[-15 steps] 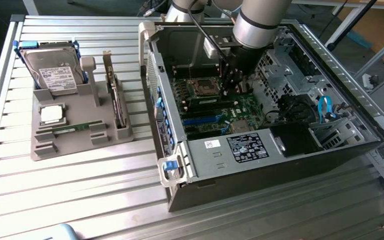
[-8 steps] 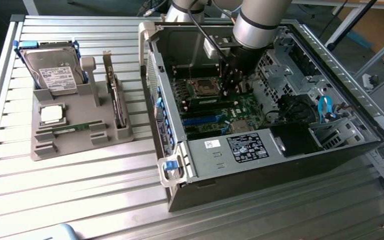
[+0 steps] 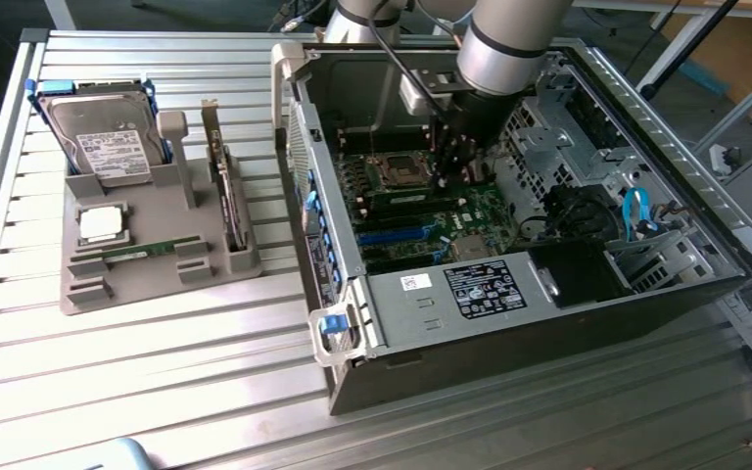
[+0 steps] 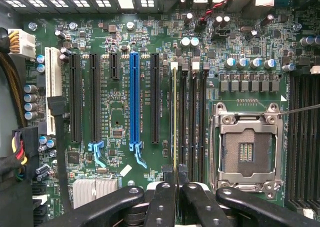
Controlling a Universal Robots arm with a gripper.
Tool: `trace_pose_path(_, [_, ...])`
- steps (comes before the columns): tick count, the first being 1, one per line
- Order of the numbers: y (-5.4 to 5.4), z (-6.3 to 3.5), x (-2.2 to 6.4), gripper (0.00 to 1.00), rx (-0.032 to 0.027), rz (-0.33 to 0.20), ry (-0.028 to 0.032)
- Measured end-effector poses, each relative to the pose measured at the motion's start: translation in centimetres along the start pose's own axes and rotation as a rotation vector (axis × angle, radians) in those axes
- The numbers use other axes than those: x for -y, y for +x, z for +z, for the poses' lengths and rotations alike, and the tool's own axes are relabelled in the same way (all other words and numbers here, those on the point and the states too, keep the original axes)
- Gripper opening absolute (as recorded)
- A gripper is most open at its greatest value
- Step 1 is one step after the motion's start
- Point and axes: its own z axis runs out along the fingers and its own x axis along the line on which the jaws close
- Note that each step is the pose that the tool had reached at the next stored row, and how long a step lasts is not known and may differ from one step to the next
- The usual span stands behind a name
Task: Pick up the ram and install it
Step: 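Insert the ram into the slot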
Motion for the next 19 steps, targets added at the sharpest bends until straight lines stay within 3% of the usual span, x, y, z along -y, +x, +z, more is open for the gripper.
trace_pose_path(19, [-0.04,0.5,0.04,0.12,0.0,0.0,0.0])
